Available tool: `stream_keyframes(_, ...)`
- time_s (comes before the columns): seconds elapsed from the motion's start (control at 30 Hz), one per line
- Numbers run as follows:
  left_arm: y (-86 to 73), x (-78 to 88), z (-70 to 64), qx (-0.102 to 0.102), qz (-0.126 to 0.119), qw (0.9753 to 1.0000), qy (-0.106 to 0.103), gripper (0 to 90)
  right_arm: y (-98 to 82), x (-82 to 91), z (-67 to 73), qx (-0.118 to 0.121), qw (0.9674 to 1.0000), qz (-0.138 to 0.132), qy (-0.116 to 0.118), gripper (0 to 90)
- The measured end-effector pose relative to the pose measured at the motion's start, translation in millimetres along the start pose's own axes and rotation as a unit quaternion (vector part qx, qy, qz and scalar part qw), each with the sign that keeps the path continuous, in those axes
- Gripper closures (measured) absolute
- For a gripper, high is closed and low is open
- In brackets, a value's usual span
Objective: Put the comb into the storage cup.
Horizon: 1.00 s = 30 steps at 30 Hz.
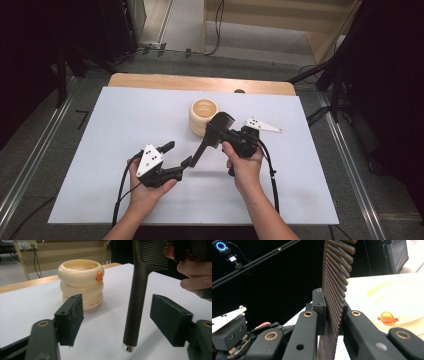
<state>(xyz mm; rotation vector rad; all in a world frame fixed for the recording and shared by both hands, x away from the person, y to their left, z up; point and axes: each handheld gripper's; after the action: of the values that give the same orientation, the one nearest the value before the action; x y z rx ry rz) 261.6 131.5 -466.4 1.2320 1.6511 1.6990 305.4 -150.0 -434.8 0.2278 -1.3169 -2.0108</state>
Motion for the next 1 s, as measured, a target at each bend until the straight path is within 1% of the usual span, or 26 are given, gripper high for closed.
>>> stream_keyframes(0.1, -3.4, 7.6, 6.0, 0.013, -0.002, 0.9999, 0.002, 20.2, 0.0, -0.7, 1.0, 0.009, 1.0000, -0.003, -0.001, 82.6)
stream_keyframes(0.17, -4.9, 12.8, 8.6, 0.011, -0.002, 0.9999, 0.005, 17.1, 0.1, -1.0, 1.9, 0.014, 0.9999, -0.003, -0.001, 82.5)
stream_keyframes(0.23, -6.4, 19.5, 11.1, 0.013, -0.006, 0.9999, 0.001, 16.8, 0.5, -1.2, 2.4, 0.018, 0.9998, -0.003, -0.001, 82.5)
stream_keyframes(0.27, -6.9, 21.8, 11.9, 0.013, -0.005, 0.9999, 0.005, 15.1, 1.0, -0.7, 3.0, 0.019, 0.9998, -0.002, -0.002, 82.5)
stream_keyframes(0.3, -8.0, 25.7, 13.6, 0.010, -0.004, 0.9999, 0.002, 13.2, 1.2, -0.8, 2.9, 0.022, 0.9997, -0.005, -0.003, 82.6)
stream_keyframes(0.37, -10.0, 32.0, 16.2, 0.011, -0.008, 0.9999, 0.000, 9.4, 2.0, -0.2, 3.2, 0.024, 0.9997, -0.007, -0.005, 82.5)
stream_keyframes(0.43, -12.2, 37.7, 19.8, 0.017, -0.010, 0.9998, -0.006, 5.5, 2.7, 0.3, 3.3, 0.027, 0.9996, -0.009, -0.006, 82.6)
stream_keyframes(0.53, -16.0, 45.8, 23.8, 0.020, -0.013, 0.9997, -0.007, 0.0, 4.5, 1.3, 3.3, 0.032, 0.9994, -0.012, -0.010, 82.5)
stream_keyframes(0.7, -20.7, 57.0, 28.1, 0.014, -0.013, 0.9998, -0.005, 0.0, 7.6, 1.5, 4.3, 0.040, 0.9991, -0.014, -0.011, 82.5)
stream_keyframes(0.9, -25.6, 69.0, 33.3, 0.016, -0.013, 0.9998, 0.005, 0.0, 10.9, 1.2, 6.3, 0.048, 0.9986, -0.016, -0.014, 82.5)
stream_keyframes(1.0, -27.3, 75.2, 35.4, 0.018, -0.015, 0.9997, 0.011, 0.0, 12.4, 1.3, 6.4, 0.048, 0.9986, -0.016, -0.015, 82.5)
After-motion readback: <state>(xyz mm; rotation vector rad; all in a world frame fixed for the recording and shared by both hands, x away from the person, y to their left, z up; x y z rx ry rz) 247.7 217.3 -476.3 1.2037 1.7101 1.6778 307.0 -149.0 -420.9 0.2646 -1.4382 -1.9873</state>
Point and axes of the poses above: each handheld gripper's, and its own axes: x roughly backward along the jaws, y roughly out of its top, z roughly to its left, and after that the axes turned 13 degrees about -y, right-handed
